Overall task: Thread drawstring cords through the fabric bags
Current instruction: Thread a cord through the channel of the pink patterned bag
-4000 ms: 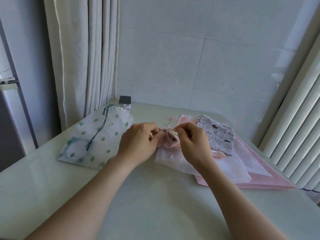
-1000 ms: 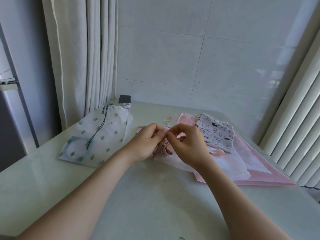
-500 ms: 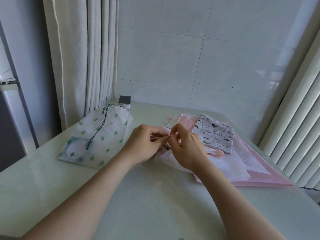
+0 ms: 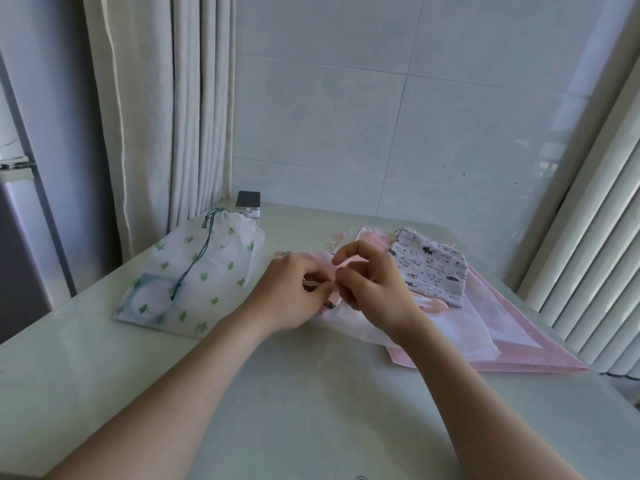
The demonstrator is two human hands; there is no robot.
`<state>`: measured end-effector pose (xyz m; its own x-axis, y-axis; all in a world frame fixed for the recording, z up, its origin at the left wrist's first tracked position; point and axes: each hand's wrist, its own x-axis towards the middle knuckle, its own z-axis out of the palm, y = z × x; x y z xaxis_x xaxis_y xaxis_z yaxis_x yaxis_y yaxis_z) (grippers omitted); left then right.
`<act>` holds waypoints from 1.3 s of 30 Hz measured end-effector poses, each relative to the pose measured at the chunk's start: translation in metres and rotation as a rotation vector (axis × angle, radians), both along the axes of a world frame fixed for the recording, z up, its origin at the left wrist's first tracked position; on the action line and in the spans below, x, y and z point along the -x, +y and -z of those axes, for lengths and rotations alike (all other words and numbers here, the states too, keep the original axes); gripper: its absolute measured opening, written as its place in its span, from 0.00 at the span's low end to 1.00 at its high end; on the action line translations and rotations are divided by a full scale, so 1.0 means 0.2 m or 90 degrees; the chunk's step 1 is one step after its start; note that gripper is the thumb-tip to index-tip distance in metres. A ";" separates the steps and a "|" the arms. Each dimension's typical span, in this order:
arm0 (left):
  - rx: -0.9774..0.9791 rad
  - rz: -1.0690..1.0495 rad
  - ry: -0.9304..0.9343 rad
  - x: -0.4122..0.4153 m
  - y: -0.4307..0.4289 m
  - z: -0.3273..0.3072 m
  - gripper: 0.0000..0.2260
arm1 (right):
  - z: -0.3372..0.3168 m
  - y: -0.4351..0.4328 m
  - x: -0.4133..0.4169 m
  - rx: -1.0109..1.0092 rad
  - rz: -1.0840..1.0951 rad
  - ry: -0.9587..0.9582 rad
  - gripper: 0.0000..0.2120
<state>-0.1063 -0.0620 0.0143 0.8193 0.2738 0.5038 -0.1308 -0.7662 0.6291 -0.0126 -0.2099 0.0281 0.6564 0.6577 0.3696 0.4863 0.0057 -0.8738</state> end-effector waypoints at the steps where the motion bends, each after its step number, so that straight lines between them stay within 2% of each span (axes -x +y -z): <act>1: -0.005 0.019 -0.002 0.00 -0.01 0.00 0.07 | 0.00 0.00 0.00 -0.012 0.006 0.010 0.09; 5: -0.028 0.037 0.042 -0.01 0.01 0.03 0.04 | 0.00 -0.01 0.00 -0.056 0.000 0.064 0.06; 8: 0.029 0.062 0.046 -0.02 0.01 0.02 0.07 | -0.02 -0.01 -0.01 -0.153 0.020 0.097 0.07; 10: 0.111 0.065 0.008 -0.01 0.02 0.00 0.05 | -0.03 -0.02 -0.03 -0.189 0.031 0.075 0.13; 12: 0.195 0.062 -0.001 -0.02 0.05 0.00 0.05 | -0.01 -0.01 -0.03 -0.172 0.027 0.019 0.21; 14: 0.236 0.063 0.020 -0.03 0.06 0.01 0.05 | 0.01 -0.01 -0.04 -0.127 0.045 -0.060 0.23; 21: 0.339 0.091 0.016 -0.03 0.07 0.02 0.08 | 0.05 0.00 -0.03 0.001 0.100 -0.348 0.13; 31: 0.364 0.124 0.010 0.01 -0.01 -0.03 0.07 | 0.08 0.04 -0.05 0.021 0.185 -0.503 0.06; 35: 0.249 0.137 0.025 0.03 0.00 -0.04 0.13 | 0.08 0.04 -0.05 0.045 0.188 -0.501 0.10; 37: 0.177 0.108 0.028 0.01 0.00 -0.02 0.20 | 0.08 0.04 -0.06 0.052 0.180 -0.494 0.12; 39: 0.134 0.071 0.026 0.00 0.00 -0.01 0.23 | 0.08 0.04 -0.06 0.055 0.172 -0.500 0.12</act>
